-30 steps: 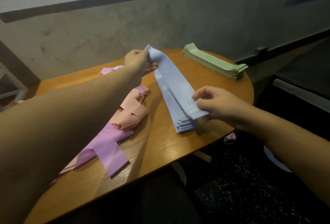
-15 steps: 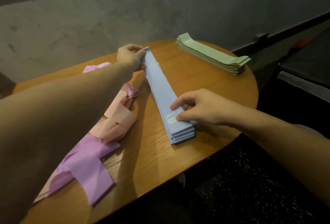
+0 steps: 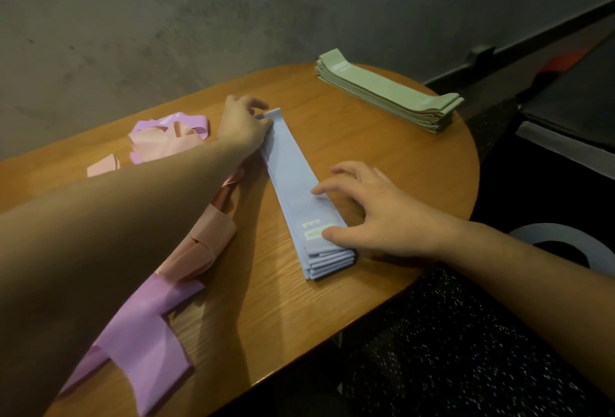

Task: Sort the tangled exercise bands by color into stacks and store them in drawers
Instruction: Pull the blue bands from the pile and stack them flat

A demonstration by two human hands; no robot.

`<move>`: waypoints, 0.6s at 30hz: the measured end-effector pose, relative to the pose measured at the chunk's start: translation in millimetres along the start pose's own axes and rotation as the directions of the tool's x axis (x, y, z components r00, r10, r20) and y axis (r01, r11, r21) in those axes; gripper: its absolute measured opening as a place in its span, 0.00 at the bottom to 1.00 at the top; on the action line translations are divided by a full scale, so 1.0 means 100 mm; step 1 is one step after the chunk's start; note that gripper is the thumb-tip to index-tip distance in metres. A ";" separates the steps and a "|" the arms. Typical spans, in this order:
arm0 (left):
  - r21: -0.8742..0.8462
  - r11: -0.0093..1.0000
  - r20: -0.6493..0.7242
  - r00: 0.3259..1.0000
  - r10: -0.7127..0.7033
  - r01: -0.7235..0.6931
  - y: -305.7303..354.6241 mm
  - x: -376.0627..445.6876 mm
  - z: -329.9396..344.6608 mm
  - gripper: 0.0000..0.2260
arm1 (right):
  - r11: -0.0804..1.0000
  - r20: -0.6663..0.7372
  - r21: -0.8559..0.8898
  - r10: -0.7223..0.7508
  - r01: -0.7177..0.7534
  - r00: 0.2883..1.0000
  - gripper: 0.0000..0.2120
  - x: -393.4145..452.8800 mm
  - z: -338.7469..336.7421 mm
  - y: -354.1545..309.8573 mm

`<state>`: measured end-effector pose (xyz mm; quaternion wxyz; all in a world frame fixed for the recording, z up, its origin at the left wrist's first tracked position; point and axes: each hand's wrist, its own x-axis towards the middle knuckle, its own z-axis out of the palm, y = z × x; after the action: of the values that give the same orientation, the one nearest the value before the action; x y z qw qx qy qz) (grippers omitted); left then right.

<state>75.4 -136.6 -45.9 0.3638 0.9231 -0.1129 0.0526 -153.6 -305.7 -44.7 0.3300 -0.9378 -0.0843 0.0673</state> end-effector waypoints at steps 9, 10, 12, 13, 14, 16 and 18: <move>0.032 0.997 -0.053 0.996 0.067 -0.066 0.10 -0.11 -0.28 0.12 | 0.994 -0.121 0.107 -0.011 0.024 0.993 0.14 0.10 -0.11 -0.13; 0.026 0.996 -0.065 0.994 0.092 -0.090 0.12 -0.16 -0.37 0.11 | 0.995 -0.119 0.094 -0.013 0.025 0.993 0.13 0.10 -0.12 -0.17; 0.041 0.989 -0.088 0.985 0.148 -0.145 0.11 -0.28 -0.55 0.10 | 0.995 -0.112 0.090 -0.031 0.041 0.993 0.11 0.13 -0.13 -0.29; 0.047 0.985 -0.094 0.981 0.170 -0.166 0.08 -0.36 -0.64 0.10 | 0.994 -0.110 0.095 -0.044 0.054 0.993 0.10 0.14 -0.12 -0.37; 0.050 0.981 -0.094 0.977 0.191 -0.187 0.03 -0.46 -0.74 0.10 | 0.993 -0.104 0.099 -0.052 0.062 0.993 0.10 0.15 -0.10 -0.44; 0.048 0.976 -0.089 0.973 0.214 -0.210 -0.13 -0.66 -0.94 0.08 | 0.990 -0.100 0.110 -0.080 0.091 0.992 0.09 0.19 -0.06 -0.61; 0.054 0.977 -0.096 0.973 0.211 -0.206 -0.34 -0.87 -1.15 0.07 | 0.984 -0.107 0.117 -0.120 0.133 0.987 0.08 0.23 0.00 -0.80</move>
<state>-2.5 -19.0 -0.1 0.3413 0.9100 -0.1895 0.1394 -140.4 -239.6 3.8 0.3948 -0.9105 -0.1228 0.0043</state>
